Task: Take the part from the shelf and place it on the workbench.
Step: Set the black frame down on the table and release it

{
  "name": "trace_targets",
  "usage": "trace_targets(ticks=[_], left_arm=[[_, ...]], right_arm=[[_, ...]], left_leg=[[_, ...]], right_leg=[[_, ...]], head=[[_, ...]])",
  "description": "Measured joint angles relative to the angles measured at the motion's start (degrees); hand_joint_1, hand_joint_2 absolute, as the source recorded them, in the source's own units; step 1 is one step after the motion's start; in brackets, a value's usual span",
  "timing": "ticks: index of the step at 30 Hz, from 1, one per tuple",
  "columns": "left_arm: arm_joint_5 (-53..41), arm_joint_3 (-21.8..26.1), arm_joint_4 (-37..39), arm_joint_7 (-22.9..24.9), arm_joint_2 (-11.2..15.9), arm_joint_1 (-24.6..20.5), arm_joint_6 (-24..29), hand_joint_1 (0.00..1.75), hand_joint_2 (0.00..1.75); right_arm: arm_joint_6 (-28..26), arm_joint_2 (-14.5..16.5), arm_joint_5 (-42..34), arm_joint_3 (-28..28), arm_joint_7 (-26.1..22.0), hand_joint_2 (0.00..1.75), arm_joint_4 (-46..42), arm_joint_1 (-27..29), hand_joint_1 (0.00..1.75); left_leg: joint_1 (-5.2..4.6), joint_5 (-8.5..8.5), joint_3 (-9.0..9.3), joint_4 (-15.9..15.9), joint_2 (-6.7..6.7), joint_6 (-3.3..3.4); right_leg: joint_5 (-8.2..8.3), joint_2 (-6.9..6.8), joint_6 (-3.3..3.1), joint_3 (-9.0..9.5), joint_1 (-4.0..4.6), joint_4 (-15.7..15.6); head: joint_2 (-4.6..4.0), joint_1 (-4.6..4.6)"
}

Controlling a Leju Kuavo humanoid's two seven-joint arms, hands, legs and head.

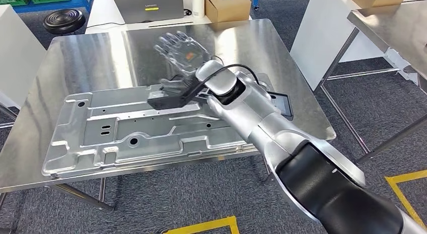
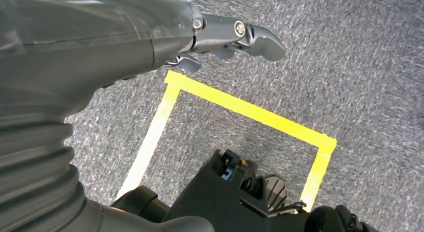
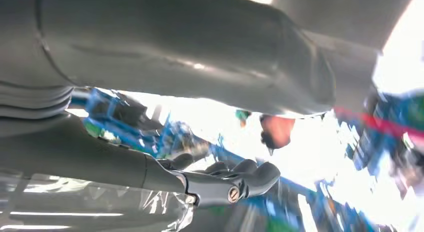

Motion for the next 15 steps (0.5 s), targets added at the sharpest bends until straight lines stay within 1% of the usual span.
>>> trace_targets(ticks=[2,5,8,11,15], left_arm=[[0.20,0.00,0.00,0.03,-0.09,0.01,0.15,0.00,1.75],[0.63,0.00,0.00,-0.02,-0.16,0.09,0.55,0.00,1.75],[0.91,0.00,0.00,-0.11,-0.20,0.12,0.95,0.00,1.75],[1.19,0.00,0.00,-0.14,-0.26,0.07,1.27,0.00,1.75],[1.27,0.00,0.00,-0.14,-0.29,0.00,1.32,0.00,1.75]], right_arm=[[0.62,0.15,-0.56,0.69,0.82,0.00,-4.92,-0.02,0.00],[-0.47,0.04,-2.38,2.26,-0.17,0.00,-13.09,0.65,0.00],[0.00,-0.17,-5.09,5.81,-0.67,0.00,-24.51,1.71,0.00],[1.06,-0.26,-6.82,10.53,0.31,0.00,-35.61,2.71,0.00],[1.59,-0.67,-7.66,14.01,1.30,0.00,-43.93,3.34,0.00]], left_leg=[[0.01,0.00,-0.01,-0.01,-0.03,0.00],[0.01,-0.01,-0.04,-0.02,0.05,-0.01],[0.01,-0.03,-0.06,-0.03,0.10,-0.03],[0.02,-0.05,-0.12,-0.04,0.06,-0.04],[0.01,-0.05,-0.13,-0.05,0.06,-0.05]], right_leg=[[-0.02,-0.01,-0.02,0.00,0.00,0.00],[-0.02,0.04,-0.03,-0.04,0.00,0.00],[-0.04,0.10,-0.05,-0.10,0.00,0.00],[-0.07,0.09,-0.09,-0.16,0.01,-0.01],[-0.08,0.09,-0.11,-0.17,0.01,-0.01]], head=[[0.00,-0.03],[0.00,0.03],[0.00,0.02],[0.00,0.02],[0.00,0.02]])
